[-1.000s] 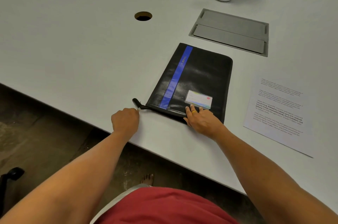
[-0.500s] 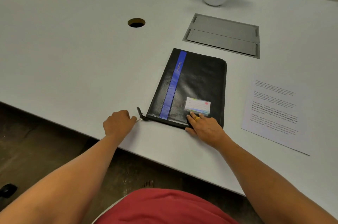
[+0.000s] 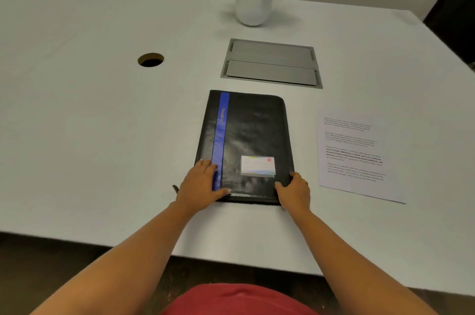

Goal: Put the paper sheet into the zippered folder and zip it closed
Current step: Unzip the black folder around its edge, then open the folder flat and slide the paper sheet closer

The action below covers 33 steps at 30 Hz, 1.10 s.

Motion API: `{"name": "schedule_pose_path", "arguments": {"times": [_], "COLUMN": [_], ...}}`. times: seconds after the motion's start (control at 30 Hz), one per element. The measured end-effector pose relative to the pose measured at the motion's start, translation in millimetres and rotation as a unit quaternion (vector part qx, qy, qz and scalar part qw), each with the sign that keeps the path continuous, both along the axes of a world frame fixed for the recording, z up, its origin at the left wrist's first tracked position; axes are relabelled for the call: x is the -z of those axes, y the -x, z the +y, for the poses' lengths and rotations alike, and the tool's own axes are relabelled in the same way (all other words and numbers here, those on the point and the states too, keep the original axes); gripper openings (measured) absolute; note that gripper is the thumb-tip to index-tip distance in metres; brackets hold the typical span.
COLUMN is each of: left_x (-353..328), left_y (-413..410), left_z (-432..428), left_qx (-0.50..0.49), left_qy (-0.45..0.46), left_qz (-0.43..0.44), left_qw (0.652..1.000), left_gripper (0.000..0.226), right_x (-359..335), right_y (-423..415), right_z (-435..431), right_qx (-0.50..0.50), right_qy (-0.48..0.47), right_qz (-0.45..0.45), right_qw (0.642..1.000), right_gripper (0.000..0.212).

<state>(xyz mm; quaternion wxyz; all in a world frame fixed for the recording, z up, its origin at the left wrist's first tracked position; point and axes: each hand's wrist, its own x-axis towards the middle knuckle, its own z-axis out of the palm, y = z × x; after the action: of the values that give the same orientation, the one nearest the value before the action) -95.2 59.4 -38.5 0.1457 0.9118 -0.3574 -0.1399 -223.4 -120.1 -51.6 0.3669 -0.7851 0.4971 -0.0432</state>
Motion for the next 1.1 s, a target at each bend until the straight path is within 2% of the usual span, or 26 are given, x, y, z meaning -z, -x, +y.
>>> {"name": "schedule_pose_path", "arguments": {"times": [0.1, 0.2, 0.27, 0.4, 0.53, 0.67, 0.77, 0.9, 1.0, 1.1], "left_x": [4.0, 8.3, 7.2, 1.9, -3.9, -12.2, -22.6, -43.4, -71.7, -103.6], "left_y": [1.5, 2.3, 2.5, 2.9, 1.1, 1.1, 2.7, -0.6, -11.3, -24.1], "left_z": [-10.8, -14.1, -15.1, -15.8, -6.3, 9.5, 20.7, 33.8, 37.9, 44.0], "left_qx": [0.031, 0.029, 0.033, 0.034, 0.016, -0.025, -0.064, -0.098, -0.109, -0.089], "left_qy": [-0.115, -0.14, -0.15, -0.125, -0.055, 0.054, 0.158, 0.317, 0.415, 0.456], "left_qz": [0.044, 0.082, 0.072, 0.058, 0.053, 0.067, 0.071, 0.08, 0.009, -0.101], "left_qw": [0.992, 0.986, 0.985, 0.99, 0.997, 0.996, 0.983, 0.94, 0.903, 0.88], "left_gripper": [0.097, 0.108, 0.111, 0.115, 0.107, 0.102, 0.076, 0.07, 0.071, 0.077], "right_x": [-6.0, -12.9, -22.6, -54.5, -94.1, -125.7, -136.5, -135.3, -136.0, -132.5], "right_y": [-5.9, -11.2, -13.4, -17.9, -32.1, -48.4, -59.5, -73.8, -82.5, -89.2], "right_z": [-1.7, -3.9, -4.0, 1.5, 10.8, 34.6, 58.2, 85.6, 102.9, 112.9], "right_qx": [0.05, 0.095, 0.133, 0.212, 0.213, 0.123, 0.0, -0.172, -0.266, -0.292], "right_qy": [-0.047, -0.046, -0.036, 0.037, 0.078, 0.039, -0.026, -0.081, -0.109, -0.135], "right_qz": [-0.025, -0.031, -0.063, -0.142, -0.261, -0.417, -0.478, -0.477, -0.444, -0.417], "right_qw": [0.997, 0.994, 0.988, 0.966, 0.938, 0.9, 0.878, 0.858, 0.849, 0.85], "right_gripper": [0.05, 0.046, 0.038, 0.025, 0.028, 0.025, 0.019, 0.027, 0.033, 0.035]}}
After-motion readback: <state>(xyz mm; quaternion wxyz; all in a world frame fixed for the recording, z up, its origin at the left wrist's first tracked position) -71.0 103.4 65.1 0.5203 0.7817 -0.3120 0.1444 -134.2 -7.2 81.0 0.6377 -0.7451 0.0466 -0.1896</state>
